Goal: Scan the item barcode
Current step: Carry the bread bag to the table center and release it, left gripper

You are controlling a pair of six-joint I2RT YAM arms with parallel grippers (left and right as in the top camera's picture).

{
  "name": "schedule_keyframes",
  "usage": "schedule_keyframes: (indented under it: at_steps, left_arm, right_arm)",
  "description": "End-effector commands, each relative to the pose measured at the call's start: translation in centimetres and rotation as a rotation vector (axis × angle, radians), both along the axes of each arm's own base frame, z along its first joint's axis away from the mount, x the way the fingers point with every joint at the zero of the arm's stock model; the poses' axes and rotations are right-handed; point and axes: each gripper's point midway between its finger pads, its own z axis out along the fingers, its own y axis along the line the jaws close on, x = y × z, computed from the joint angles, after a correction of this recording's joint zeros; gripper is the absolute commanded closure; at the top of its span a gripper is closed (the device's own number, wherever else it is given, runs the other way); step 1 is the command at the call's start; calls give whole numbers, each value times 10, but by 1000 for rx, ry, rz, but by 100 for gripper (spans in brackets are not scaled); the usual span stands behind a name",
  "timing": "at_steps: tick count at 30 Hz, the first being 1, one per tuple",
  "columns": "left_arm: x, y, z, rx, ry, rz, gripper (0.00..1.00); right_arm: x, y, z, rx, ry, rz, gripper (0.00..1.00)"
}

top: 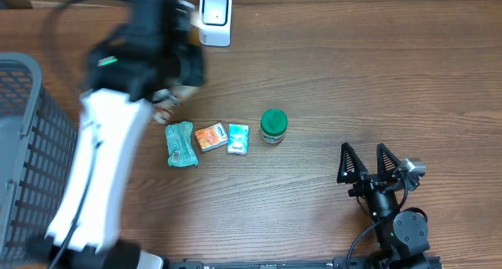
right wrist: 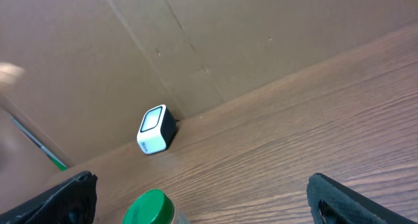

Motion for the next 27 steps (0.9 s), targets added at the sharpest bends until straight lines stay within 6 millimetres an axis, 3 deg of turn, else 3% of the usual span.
schedule_keyframes:
  at_steps: [1,4,10,14,18,22,27]
  left_arm:
    - [2,-29,-47,119,89,-46,96]
    - [-1,-57,-81,156,160,-102,96]
    - [-10,-83,-128,208,270,-114,96]
    - [-7,-82,-149,174,324,26,96]
    - [13,-82,-148,99,277,133,96]
    - [30,-69,-148,6,263,324,96]
    - [8,-40,-161,-69,372,787,96]
  right_arm:
    - [0,2,-2,1,-2,8,0]
    - [0,2,-2,1,-2,8,0]
    - [0,2,-2,1,-2,8,0]
    - [0,2,-2,1,-2,8,0]
    - [0,2,-2,1,-2,8,0]
    - [0,2,-2,1,-2,8,0]
    - [0,2,-2,1,-2,8,0]
